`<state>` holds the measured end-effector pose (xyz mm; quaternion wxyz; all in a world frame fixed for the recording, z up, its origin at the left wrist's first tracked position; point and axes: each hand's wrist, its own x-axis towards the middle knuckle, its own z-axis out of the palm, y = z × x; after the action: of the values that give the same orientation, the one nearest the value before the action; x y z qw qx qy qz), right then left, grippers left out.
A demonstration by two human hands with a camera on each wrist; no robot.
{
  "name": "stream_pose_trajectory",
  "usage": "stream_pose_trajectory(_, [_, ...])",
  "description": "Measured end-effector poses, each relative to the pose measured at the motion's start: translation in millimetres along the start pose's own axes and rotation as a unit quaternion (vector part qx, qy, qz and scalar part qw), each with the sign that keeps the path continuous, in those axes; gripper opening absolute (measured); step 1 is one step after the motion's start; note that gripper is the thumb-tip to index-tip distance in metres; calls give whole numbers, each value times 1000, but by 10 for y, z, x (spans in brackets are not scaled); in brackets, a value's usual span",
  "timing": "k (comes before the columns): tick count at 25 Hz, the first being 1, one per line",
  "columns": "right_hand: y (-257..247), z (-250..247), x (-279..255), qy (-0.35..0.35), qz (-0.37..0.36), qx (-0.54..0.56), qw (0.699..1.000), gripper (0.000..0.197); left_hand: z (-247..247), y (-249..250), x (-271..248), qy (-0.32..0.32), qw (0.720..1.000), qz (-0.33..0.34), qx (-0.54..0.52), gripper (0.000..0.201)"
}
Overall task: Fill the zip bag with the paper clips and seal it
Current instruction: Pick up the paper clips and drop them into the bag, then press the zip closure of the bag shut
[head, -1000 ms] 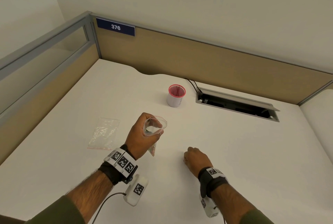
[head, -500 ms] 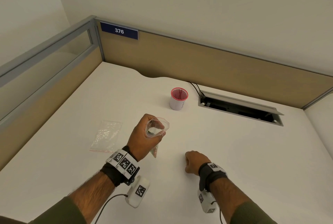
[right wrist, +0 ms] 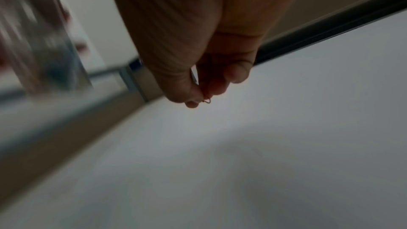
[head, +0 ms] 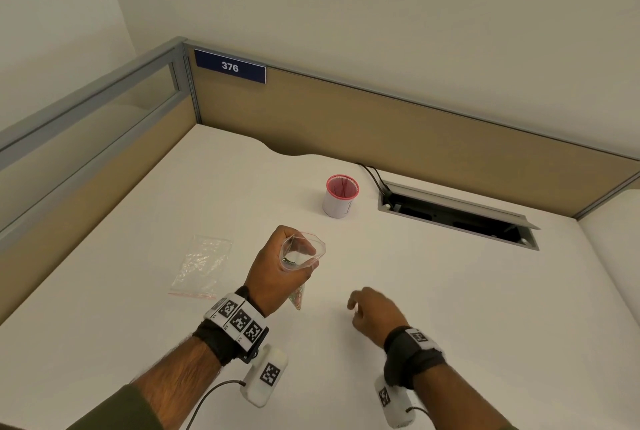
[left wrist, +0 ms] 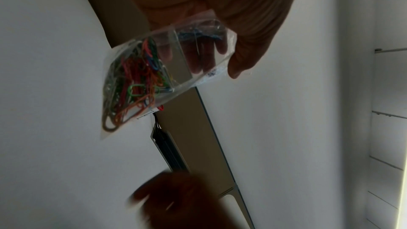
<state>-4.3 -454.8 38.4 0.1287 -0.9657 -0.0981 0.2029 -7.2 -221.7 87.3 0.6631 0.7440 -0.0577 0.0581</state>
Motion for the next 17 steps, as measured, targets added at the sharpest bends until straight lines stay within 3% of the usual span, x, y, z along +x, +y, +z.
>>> stream_pose_trajectory(2, [-190,-412,-114,119,-46,90,988,16,10,-10,-5,-1,1000,-6,3,32])
stream_pose_trajectory(4, [-459,-864,-269,235,-106,181,949,8,38,-21,-16,-2,1000,-13,6,32])
stream_pose_trajectory(6, [-752,-1200,-395,283,-159,221,920,5,94,-15,-18,-5,1000,-17,15,33])
stream_pose_trajectory(11, [-1116,-1228,-386,201,-208,97,952,12,231,42,14,-15,999,-12,37,37])
stream_pose_trajectory(15, [-943,-1203,-446,229,-213,59,948,14,227,81,27,-5,1000,7,4,36])
stream_pose_trajectory(17, [-837,-1187,-520,193,-209,29,958,19,199,94,29,-6,1000,10,6,36])
